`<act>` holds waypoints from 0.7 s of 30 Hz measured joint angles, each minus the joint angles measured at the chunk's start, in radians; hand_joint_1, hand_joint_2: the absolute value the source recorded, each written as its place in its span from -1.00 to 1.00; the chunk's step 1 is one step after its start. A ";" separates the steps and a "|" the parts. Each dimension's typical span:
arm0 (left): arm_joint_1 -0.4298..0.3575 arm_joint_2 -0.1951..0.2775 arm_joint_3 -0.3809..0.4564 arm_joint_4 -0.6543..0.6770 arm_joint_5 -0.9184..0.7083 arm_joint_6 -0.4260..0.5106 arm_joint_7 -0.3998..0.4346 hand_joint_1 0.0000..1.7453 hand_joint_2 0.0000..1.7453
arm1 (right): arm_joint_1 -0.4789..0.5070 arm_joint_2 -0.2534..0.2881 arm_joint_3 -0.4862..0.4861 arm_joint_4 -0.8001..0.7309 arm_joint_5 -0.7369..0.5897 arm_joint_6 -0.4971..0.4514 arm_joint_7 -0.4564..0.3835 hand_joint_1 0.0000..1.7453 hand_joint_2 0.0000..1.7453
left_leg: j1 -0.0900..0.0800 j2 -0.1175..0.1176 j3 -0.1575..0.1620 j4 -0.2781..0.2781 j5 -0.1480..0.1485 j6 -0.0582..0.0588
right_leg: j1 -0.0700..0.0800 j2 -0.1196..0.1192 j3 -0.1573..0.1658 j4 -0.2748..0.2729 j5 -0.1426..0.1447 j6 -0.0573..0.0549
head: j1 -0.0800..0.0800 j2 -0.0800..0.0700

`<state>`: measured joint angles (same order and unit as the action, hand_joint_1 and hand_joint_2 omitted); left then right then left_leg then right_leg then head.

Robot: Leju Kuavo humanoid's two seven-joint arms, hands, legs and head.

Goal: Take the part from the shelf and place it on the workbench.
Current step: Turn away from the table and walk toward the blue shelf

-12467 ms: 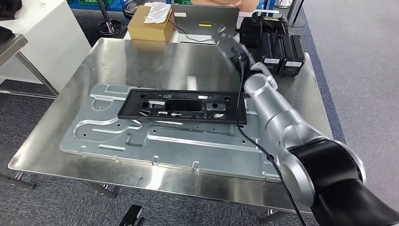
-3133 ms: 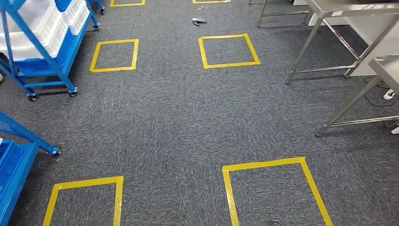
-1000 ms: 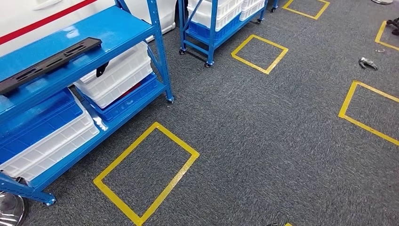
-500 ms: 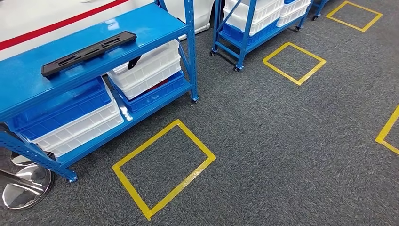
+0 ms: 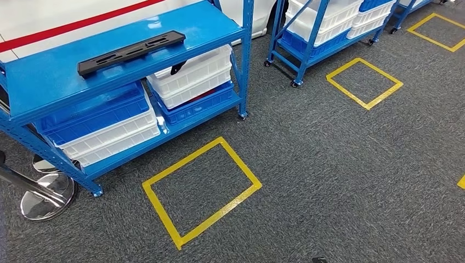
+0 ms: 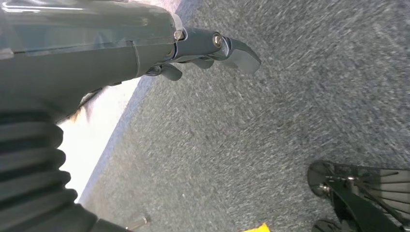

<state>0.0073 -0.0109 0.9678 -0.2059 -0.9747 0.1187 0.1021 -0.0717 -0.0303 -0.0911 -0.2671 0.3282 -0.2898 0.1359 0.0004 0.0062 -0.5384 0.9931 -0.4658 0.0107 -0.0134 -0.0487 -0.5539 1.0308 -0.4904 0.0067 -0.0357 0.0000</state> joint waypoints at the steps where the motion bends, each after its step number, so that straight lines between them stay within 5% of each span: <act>1: 0.003 0.000 -0.025 -0.002 0.026 -0.003 -0.002 -1.00 -1.00 | 0.006 0.000 0.000 -0.003 -0.009 0.008 -0.004 -1.00 -1.00 | 0.002 -0.001 0.004 -0.007 0.004 0.006 | -0.001 0.012 -0.011 0.026 -0.018 0.005 | 0.001 0.000; 4: 0.003 0.001 -0.100 -0.018 0.103 -0.012 -0.011 -1.00 -1.00 | 0.034 0.001 0.001 -0.006 -0.035 0.031 -0.013 -1.00 -1.00 | 0.002 -0.007 0.007 -0.012 0.006 0.018 | -0.003 0.042 -0.096 0.200 -0.106 0.014 | 0.002 0.000; 6: 0.001 0.001 -0.146 -0.036 0.152 -0.018 -0.017 -1.00 -1.00 | 0.060 0.001 0.002 -0.004 -0.052 0.046 -0.018 -1.00 -1.00 | 0.001 -0.014 0.009 -0.011 0.001 0.019 | -0.003 0.044 -0.134 0.265 -0.110 0.018 | 0.002 0.000; 9: -0.004 0.001 -0.210 -0.068 0.214 -0.025 -0.023 -1.00 -1.00 | 0.097 0.001 0.004 0.001 -0.072 0.064 -0.027 -1.00 -1.00 | 0.002 -0.024 0.020 -0.006 -0.013 0.012 | -0.007 0.044 -0.080 0.143 -0.016 0.019 | 0.002 0.000; 11: -0.007 0.001 -0.228 -0.077 0.229 -0.027 -0.025 -1.00 -1.00 | 0.106 0.001 0.004 0.003 -0.078 0.068 -0.030 -1.00 -1.00 | 0.003 -0.026 0.023 -0.003 -0.018 0.009 | -0.008 0.044 -0.052 0.084 0.016 0.019 | 0.002 0.000; 14: -0.008 0.001 -0.245 -0.086 0.246 -0.029 -0.027 -1.00 -1.00 | 0.113 0.001 0.006 0.005 -0.084 0.073 -0.032 -1.00 -1.00 | 0.001 -0.027 0.023 -0.001 -0.027 0.004 | -0.008 0.046 -0.040 0.060 0.013 0.015 | 0.002 0.000; 17: -0.003 0.001 -0.372 -0.130 0.378 -0.044 -0.041 -1.00 -1.00 | 0.148 0.006 0.016 0.006 -0.127 0.113 -0.050 -1.00 -1.00 | -0.001 -0.022 0.031 0.032 -0.072 -0.027 | -0.004 0.046 0.015 -0.004 -0.018 -0.024 | 0.000 0.000; 19: 0.017 0.000 -0.434 -0.137 0.445 -0.053 -0.048 -1.00 -1.00 | 0.156 0.008 0.019 -0.006 -0.148 0.132 -0.061 -1.00 -1.00 | 0.003 -0.015 -0.024 0.143 -0.105 -0.036 | -0.002 0.042 0.045 -0.012 -0.036 -0.039 | -0.002 0.000; 21: 0.046 -0.001 -0.480 -0.132 0.495 -0.059 -0.052 -1.00 -1.00 | 0.152 0.009 0.023 -0.026 -0.165 0.147 -0.068 -1.00 -1.00 | 0.004 -0.014 -0.130 0.280 -0.126 -0.039 | 0.002 0.039 0.073 -0.014 -0.062 -0.042 | -0.002 0.000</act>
<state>0.0537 -0.0115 0.4876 -0.3384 -0.4795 0.0602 0.0503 0.0806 -0.0215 -0.0680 -0.2936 0.1634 -0.1433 0.0677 0.0045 -0.0078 -0.6680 1.2732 -0.5917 -0.0283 -0.0117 -0.0098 -0.4807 1.0169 -0.5519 -0.0357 -0.0380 0.0000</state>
